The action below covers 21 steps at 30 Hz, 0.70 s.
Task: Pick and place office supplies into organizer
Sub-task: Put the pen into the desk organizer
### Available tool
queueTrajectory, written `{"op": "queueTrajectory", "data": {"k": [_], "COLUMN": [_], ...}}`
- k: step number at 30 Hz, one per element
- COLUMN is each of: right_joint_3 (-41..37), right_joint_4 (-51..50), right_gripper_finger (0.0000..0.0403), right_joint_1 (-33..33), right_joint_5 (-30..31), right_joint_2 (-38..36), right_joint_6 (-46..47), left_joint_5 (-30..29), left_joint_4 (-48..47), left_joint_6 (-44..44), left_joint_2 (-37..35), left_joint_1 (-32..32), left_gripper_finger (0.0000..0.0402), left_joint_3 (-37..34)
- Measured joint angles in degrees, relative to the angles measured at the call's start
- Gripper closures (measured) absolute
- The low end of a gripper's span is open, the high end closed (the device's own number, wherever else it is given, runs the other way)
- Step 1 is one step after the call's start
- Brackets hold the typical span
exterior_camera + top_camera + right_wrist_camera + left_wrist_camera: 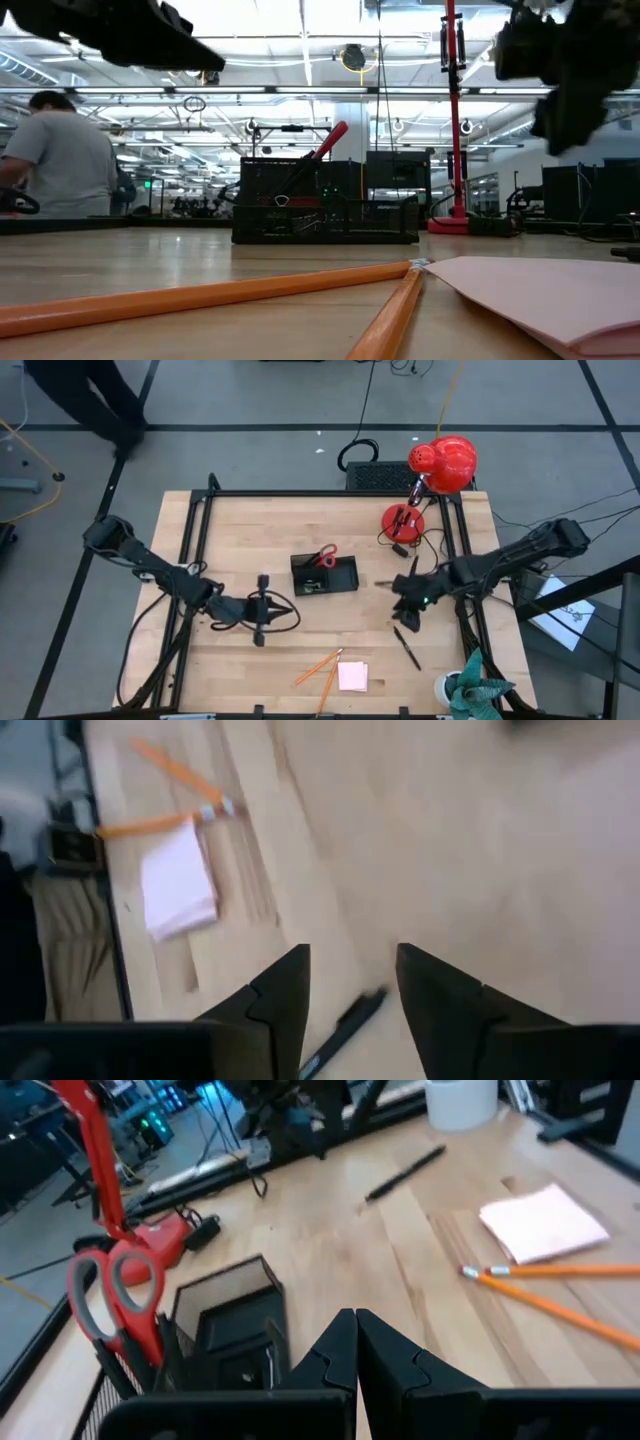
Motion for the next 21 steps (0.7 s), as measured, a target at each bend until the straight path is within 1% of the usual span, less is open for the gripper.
{"op": "queueTrajectory", "data": {"k": [6, 8, 10, 13, 15, 21], "right_joint_3": [0.0, 0.0, 0.0, 0.0, 0.0, 0.2], "right_joint_4": [0.4, 0.8, 2.4, 4.6, 6.0, 6.0], "right_gripper_finger": [0.0258, 0.0258, 0.0258, 0.0259, 0.0259, 0.0259], "right_joint_1": [5.8, 7.1, 8.0, 9.5, 10.2, 12.0], "right_joint_5": [-0.3, -0.6, -2.8, -3.4, -4.7, -4.6], "right_joint_2": [9.5, 12.2, 14.7, 17.6, 19.6, 24.7], "right_joint_6": [12.9, 18.0, 21.6, 26.8, 29.5, 34.6], "left_joint_5": [0.1, 0.1, 0.0, 0.0, 0.0, 0.0], "left_joint_4": [-3.4, -4.3, -5.1, -4.9, -4.9, -3.9], "left_joint_6": [-1.0, -0.2, 1.3, 3.1, 4.5, 7.4], "left_joint_2": [0.0, 0.0, 0.0, 0.0, 0.0, 0.0], "left_joint_1": [0.0, 0.0, 0.0, 0.0, 0.0, 1.0], "left_gripper_finger": [0.0394, 0.0394, 0.0394, 0.0394, 0.0394, 0.0394], "left_joint_3": [0.0, 0.0, 0.0, 0.0, 0.0, 0.0]}}
